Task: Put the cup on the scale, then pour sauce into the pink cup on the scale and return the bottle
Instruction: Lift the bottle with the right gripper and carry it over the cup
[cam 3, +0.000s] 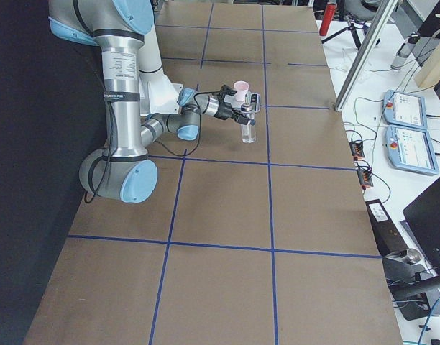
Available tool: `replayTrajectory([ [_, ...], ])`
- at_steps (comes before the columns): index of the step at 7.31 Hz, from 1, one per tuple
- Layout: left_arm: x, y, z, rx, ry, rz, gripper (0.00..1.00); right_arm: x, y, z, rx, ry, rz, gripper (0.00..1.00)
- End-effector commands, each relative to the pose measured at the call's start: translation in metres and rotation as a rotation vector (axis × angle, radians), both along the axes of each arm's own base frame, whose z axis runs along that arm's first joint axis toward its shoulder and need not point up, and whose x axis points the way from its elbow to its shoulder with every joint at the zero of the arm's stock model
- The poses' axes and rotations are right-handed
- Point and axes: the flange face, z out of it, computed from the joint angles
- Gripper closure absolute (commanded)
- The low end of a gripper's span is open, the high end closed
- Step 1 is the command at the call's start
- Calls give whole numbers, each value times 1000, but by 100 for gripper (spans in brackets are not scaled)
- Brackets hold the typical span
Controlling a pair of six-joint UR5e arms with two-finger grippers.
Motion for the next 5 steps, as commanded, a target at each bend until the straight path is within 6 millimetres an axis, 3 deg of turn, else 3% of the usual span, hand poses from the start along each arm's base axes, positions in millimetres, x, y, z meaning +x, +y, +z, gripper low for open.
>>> replayTrajectory([
  [1, 0, 0, 0, 0, 0, 0, 0, -41, -9, -57, 82, 312, 52, 100],
  [3, 0, 0, 1, -3, 0, 0, 0, -97, -10, -108, 57, 599, 76, 100],
  [4, 0, 0, 1, -4, -1, 0, 0, -116, -3, -120, 74, 672, 92, 100],
  [5, 0, 0, 1, -4, -1, 0, 0, -138, -6, -116, 86, 728, 109, 100],
])
